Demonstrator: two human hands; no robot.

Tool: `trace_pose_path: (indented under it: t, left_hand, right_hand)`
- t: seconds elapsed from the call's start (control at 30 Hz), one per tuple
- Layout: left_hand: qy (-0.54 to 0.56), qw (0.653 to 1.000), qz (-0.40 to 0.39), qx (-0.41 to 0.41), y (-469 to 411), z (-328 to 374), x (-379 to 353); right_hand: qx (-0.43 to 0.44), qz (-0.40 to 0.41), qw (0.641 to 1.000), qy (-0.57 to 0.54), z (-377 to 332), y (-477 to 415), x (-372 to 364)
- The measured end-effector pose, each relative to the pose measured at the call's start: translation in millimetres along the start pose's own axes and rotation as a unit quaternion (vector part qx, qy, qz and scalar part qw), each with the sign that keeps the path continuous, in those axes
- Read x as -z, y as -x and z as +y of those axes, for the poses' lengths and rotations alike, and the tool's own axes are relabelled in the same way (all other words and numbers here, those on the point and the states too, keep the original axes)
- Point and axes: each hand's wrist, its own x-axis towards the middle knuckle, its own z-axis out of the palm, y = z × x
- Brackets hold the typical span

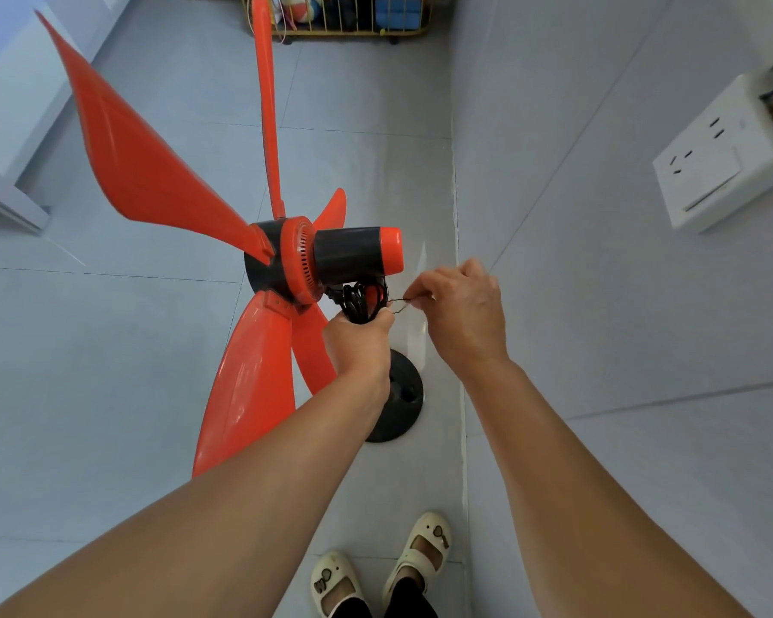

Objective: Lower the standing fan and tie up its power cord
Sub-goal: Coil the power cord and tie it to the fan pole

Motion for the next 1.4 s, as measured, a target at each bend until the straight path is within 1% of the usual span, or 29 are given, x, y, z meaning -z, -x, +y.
trace_pose_path:
  t: [0.03,0.13,0.2,0.3,0.37,0.47,0.53,0.6,0.67,0.73,0.87,0.97,1.0,1.1,1.17,1.23,1.33,1.4]
  left_hand:
    - [-0.014,1.0,0.006,-0.021,-1,0,0]
    - [-0.035,0.998,0.007,-0.055,-1,-2,0]
    - [-0.037,0.997,-0.003,-0.06,1,-5,0]
    - [-0.025,0.998,-0.011,-0.056,4,-7,2]
    - [-0.019,0.998,-0.016,-0.05,5,-6,3]
    - [-0.019,0.998,-0.041,-0.046,10,-3,6]
    - [-0.023,0.996,-0.069,-0.044,13,-3,10]
    - [-0.029,0.993,-0.101,-0.047,15,-3,14]
    - [-0.028,0.99,-0.129,-0.048,16,-3,18]
    - [-0.034,0.986,-0.155,-0.051,19,-2,20]
    - [-0.034,0.969,-0.238,-0.06,26,-3,23]
    - [-0.026,0.966,-0.251,-0.047,25,-2,22]
    - [-0.021,0.967,-0.249,-0.041,24,-1,22]
    - [-0.013,0.968,-0.248,-0.019,18,3,24]
    - [-0.009,0.968,-0.253,0.002,17,5,24]
    - [0.013,0.966,-0.258,0.026,15,7,24]
    - [0.057,0.961,-0.263,0.057,13,10,25]
    - [0.085,0.956,-0.27,0.079,12,12,26]
  right_hand:
    - [-0.013,-0.02,1.0,-0.021,-2,1,3]
    - [-0.07,-0.101,0.979,-0.16,-8,3,9]
    - [-0.083,-0.121,0.967,-0.208,-7,5,15]
    - [-0.096,-0.117,0.952,-0.264,-1,12,24]
    - [-0.106,-0.091,0.955,-0.262,4,18,27]
    - [-0.129,-0.014,0.964,-0.234,10,27,30]
    - [-0.151,0.032,0.971,-0.183,14,30,32]
    - [-0.182,0.046,0.974,-0.123,16,32,31]
    - [-0.206,0.016,0.972,-0.112,14,31,28]
    - [-0.209,-0.031,0.966,-0.15,7,28,24]
    - [-0.184,-0.1,0.953,-0.219,-7,17,16]
    - [-0.158,-0.164,0.943,-0.244,-10,9,19]
    - [-0.162,-0.184,0.934,-0.261,-9,7,21]
    - [-0.184,-0.252,0.885,-0.345,-4,5,27]
    - [-0.173,-0.279,0.868,-0.372,0,6,29]
    - [-0.157,-0.278,0.874,-0.367,2,5,29]
    - [-0.146,-0.257,0.894,-0.336,1,2,28]
    - [-0.128,-0.257,0.906,-0.313,0,-1,26]
